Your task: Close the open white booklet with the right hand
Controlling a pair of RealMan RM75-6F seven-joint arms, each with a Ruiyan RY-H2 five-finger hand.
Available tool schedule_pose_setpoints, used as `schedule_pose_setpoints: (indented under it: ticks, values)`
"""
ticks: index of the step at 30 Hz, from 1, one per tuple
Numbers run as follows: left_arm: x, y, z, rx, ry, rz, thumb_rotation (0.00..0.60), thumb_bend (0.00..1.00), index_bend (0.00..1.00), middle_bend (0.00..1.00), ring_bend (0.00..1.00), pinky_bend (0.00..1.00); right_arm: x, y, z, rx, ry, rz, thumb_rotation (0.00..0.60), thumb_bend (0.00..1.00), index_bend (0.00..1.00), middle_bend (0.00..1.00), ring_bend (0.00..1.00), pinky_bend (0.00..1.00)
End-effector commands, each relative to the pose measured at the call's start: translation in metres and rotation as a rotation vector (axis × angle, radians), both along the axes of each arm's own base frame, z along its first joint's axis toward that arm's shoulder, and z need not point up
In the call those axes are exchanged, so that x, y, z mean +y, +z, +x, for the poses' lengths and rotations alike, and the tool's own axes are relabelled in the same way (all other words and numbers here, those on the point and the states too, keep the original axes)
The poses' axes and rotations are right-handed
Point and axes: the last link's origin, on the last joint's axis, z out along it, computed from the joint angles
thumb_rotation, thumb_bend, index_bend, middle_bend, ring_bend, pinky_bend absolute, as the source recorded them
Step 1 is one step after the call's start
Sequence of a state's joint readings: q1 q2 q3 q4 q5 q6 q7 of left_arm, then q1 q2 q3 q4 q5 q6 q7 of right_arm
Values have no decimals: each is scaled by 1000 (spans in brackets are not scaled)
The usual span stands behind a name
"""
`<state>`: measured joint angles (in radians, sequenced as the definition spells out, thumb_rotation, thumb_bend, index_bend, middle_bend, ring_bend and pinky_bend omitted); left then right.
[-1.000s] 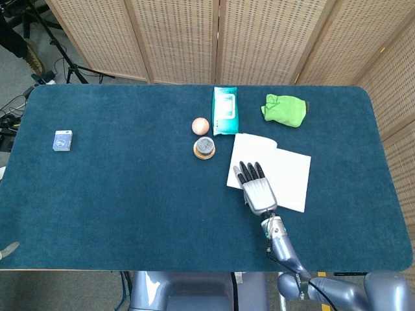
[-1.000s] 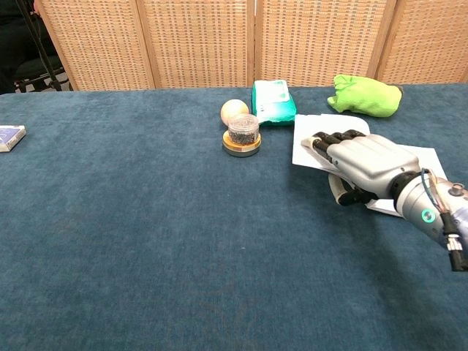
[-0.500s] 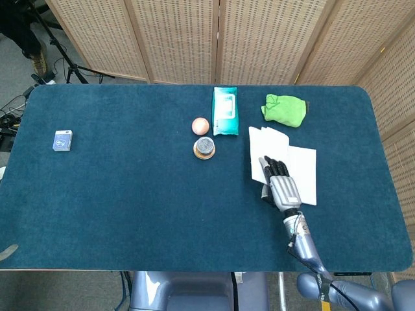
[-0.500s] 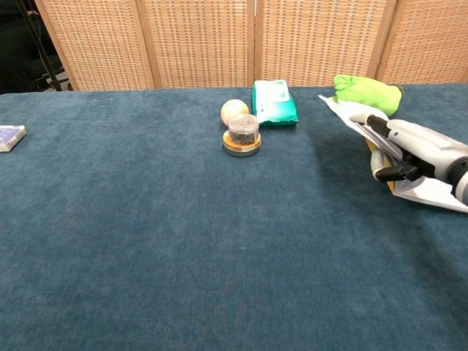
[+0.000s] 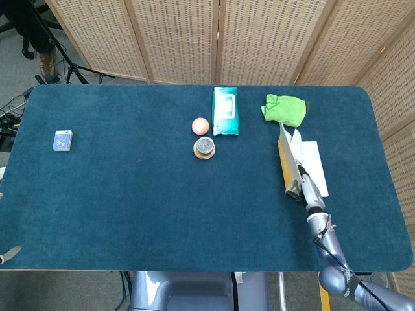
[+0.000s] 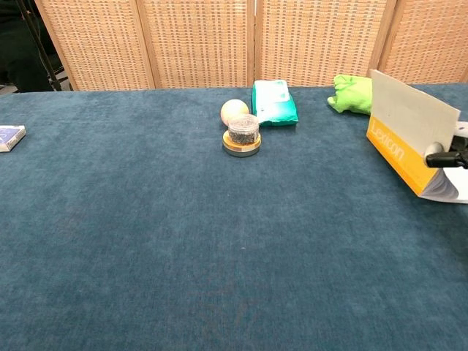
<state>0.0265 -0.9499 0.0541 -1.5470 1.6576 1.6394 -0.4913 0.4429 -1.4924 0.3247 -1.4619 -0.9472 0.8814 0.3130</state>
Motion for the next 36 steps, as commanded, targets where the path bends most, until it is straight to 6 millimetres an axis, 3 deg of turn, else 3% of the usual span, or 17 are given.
schedule_pose_setpoints:
  ticks: [1,4,8,10,14,16,22,27,32,36]
  values:
    - [0,0,0,1,-1,-1,600,0,0,0,0,0,4,7,-8,-112,-85,41,600,747,0,0,0,2]
    - [-1,-1,0,3,-1,-3,600,0,0,0,0,0,-4,21,-30,-47,-126,-9,600,443,0,0,0,0]
    - [-1,-1,0,3,-1,-1,600,0,0,0,0,0,-8,29,-47,143,-130,-76,600,179,0,0,0,0]
    - [-1,-2,0,5,-2,-3,600,0,0,0,0,0,-8,33,-50,202,-130,-99,600,111,0,0,0,0]
    - [-1,-3,1,10,-2,-8,600,0,0,0,0,0,-8,44,-55,294,-121,-157,600,91,0,0,0,0]
    - [-1,-4,2,11,-4,-7,600,0,0,0,0,0,-14,70,-62,424,-125,-292,600,91,0,0,0,0]
    - [-2,-4,2,10,-2,-1,600,0,0,0,0,0,-9,88,-67,527,-107,-356,600,87,0,0,0,0]
    - [-2,-5,2,16,-2,1,600,0,0,0,0,0,12,96,-62,563,-2,-332,600,55,0,0,0,0]
    - [-1,-9,4,38,1,18,600,0,0,0,0,0,65,106,-56,709,217,-180,600,53,0,0,0,0]
    - [0,-12,6,54,1,17,600,0,0,0,0,0,89,111,-44,779,321,-203,600,53,0,0,0,0]
